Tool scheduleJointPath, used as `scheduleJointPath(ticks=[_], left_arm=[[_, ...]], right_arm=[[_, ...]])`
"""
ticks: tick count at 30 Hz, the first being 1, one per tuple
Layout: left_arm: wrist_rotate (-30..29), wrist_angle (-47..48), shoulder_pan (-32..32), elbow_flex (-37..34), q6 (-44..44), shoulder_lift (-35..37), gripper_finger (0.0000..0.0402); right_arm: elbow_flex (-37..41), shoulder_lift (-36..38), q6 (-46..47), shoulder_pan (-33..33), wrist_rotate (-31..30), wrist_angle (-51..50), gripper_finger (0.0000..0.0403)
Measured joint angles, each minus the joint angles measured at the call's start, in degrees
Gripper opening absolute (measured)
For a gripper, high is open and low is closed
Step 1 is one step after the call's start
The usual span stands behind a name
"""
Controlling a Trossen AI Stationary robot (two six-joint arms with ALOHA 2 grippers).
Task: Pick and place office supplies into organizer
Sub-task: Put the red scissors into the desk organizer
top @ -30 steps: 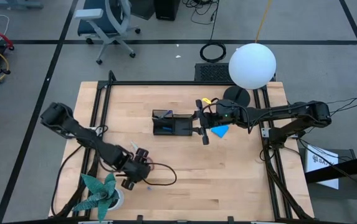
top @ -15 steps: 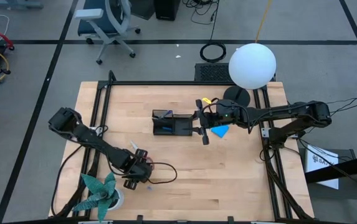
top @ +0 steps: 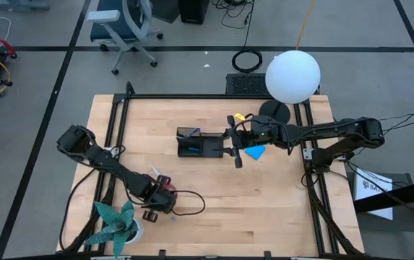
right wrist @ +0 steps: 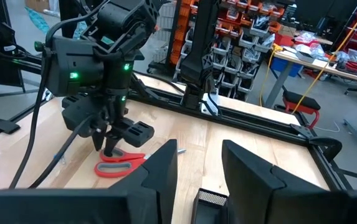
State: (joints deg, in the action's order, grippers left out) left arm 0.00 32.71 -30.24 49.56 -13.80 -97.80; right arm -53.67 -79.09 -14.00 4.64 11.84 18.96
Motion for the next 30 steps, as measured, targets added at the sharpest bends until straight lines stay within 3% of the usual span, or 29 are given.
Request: scheduleJointPath(ticks=[6,13,20,30], left_arm=[[1.8,-0.2,0.0,0.0,1.7,0.0,0.0018],[1.8,-0.3,0.0,-0.1,1.4,0.0,0.0038],[2.1,-2.2,0.0,-0.4,1.5,1.2,0.0017],[0.5,-4.4,-0.7,-0.5,3.3,10.1,0.0016]], right_arm=[[0.0,0.0,0.0,0.0,0.0,0.0,0.0116],[0.0,0.0,0.0,0.0,0.0,0.0,0.0116],[0.0,0.0,1.5,-0.3,0.1,1.0,0.0116],[0.0,0.0,0.6,-2.8,0.2,3.6,0.0116]])
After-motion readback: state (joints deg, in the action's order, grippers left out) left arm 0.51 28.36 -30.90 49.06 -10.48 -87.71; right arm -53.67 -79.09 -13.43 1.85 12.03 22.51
